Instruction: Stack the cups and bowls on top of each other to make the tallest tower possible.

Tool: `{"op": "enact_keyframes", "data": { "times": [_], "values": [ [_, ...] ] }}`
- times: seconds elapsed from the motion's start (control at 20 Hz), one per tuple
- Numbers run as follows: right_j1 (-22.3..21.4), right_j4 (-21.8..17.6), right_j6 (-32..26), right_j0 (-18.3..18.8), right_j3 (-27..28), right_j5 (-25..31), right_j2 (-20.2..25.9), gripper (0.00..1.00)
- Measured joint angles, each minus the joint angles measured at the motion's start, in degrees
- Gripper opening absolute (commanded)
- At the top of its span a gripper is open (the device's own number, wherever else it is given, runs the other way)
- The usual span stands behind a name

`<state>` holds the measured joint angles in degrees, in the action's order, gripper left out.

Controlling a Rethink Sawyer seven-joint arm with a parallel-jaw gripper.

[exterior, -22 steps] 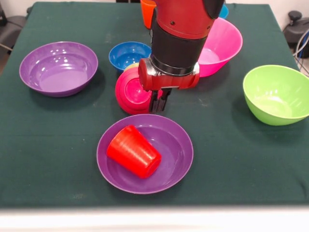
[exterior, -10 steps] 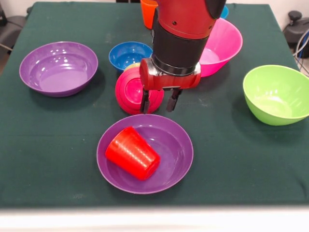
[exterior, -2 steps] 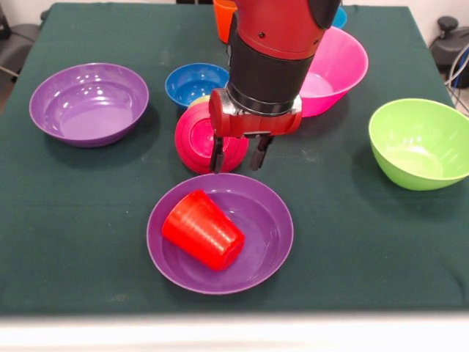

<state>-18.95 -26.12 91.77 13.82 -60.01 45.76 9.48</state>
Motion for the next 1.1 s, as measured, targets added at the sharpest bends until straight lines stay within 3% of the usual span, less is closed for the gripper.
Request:
{"op": "enact_keyframes", "data": {
  "times": [1.1],
  "values": [
    [0.91,0.45,0.00,0.39,0.44,-1.36,-1.01,0.00]
  ]
}}
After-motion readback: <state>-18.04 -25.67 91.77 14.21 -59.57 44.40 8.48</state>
